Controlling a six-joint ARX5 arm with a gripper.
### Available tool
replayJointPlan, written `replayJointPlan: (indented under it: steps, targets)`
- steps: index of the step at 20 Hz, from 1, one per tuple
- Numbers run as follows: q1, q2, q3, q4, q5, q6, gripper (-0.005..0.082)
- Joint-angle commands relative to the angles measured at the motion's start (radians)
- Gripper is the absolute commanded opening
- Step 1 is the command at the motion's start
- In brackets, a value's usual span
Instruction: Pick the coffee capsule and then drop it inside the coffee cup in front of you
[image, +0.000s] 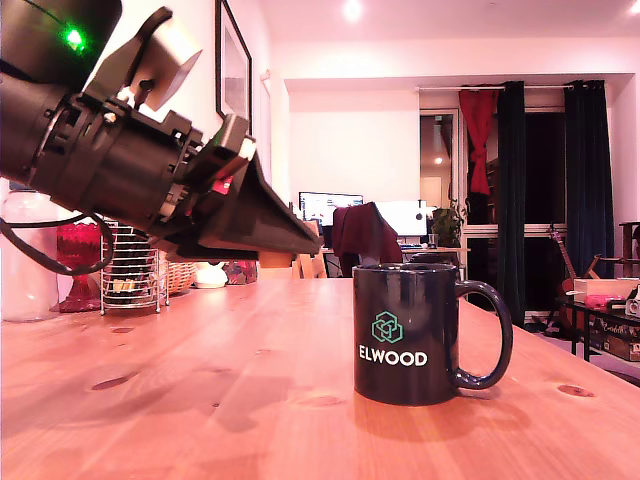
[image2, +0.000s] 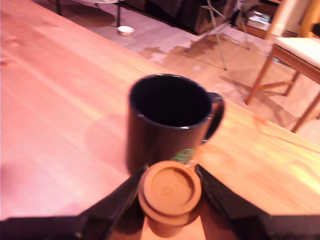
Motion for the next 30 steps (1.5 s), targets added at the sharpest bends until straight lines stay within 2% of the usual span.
replayJointPlan:
  steps: [1, 14, 19, 22, 25, 30]
  targets:
    - [-0.003, -0.015, -0.020, 0.005, -0.003, 0.004, 0.0177]
    - [-0.002, -0.015, -0.018, 0.000, -0.006, 0.004, 0.0178]
    - [-0.011, -0.015, 0.045, -0.108, -0.006, 0.016, 0.0177]
    - [-0.036, -0.015, 0.121, -0.223, -0.035, 0.049, 0.0177]
    - [-0.061, -0.015, 0.183, -0.309, -0.113, 0.082, 0.0177]
    - [-0.073, -0.013, 0.277, -0.407, -0.137, 0.084, 0.0177]
